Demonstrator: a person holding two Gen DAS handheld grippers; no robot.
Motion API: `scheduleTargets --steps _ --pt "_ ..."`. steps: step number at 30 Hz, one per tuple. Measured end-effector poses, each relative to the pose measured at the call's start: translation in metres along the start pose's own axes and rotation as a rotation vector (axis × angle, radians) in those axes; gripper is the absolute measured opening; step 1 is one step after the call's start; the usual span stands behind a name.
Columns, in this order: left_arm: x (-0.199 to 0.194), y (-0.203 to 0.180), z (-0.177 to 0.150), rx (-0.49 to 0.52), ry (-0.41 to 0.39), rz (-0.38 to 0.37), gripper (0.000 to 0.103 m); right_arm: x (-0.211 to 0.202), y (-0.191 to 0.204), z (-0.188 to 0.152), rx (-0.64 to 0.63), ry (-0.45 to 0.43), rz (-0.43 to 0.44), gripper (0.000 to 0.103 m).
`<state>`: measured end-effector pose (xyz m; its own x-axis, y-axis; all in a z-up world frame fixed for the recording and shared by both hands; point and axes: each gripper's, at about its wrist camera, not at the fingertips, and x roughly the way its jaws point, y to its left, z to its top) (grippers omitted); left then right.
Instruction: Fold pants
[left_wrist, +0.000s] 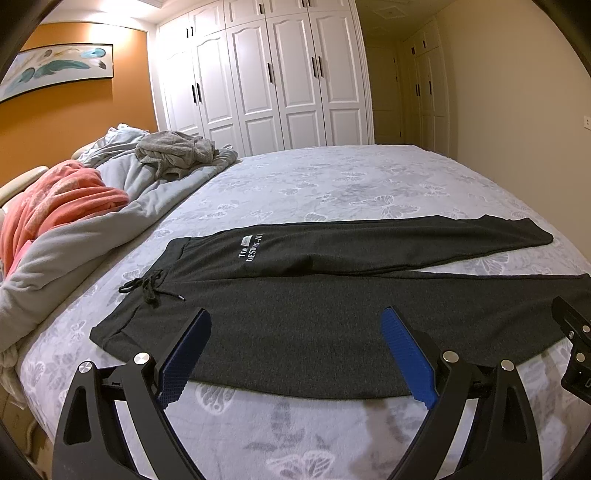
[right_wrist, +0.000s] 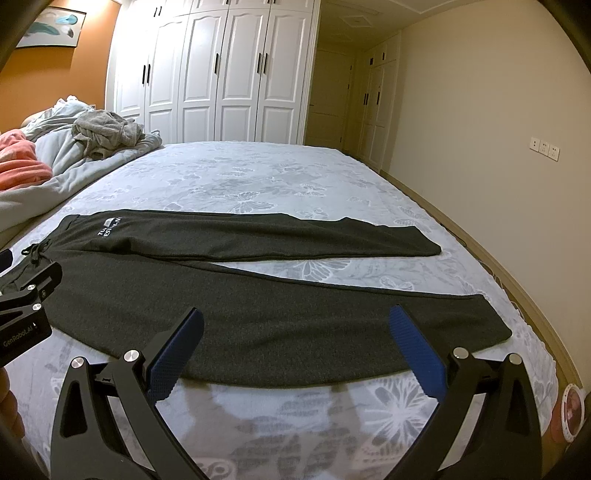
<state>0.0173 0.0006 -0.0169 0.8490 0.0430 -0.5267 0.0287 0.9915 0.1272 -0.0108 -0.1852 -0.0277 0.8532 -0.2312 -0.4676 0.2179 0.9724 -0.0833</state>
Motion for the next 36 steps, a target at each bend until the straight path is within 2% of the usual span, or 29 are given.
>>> scheduleTargets --steps 36 --pt "0.0007 0.0026 -0.0013 -0.002 0.001 -0.002 0.091 -0.0003 0.0031 -0.001 -0.002 0.003 -0.002 0.098"
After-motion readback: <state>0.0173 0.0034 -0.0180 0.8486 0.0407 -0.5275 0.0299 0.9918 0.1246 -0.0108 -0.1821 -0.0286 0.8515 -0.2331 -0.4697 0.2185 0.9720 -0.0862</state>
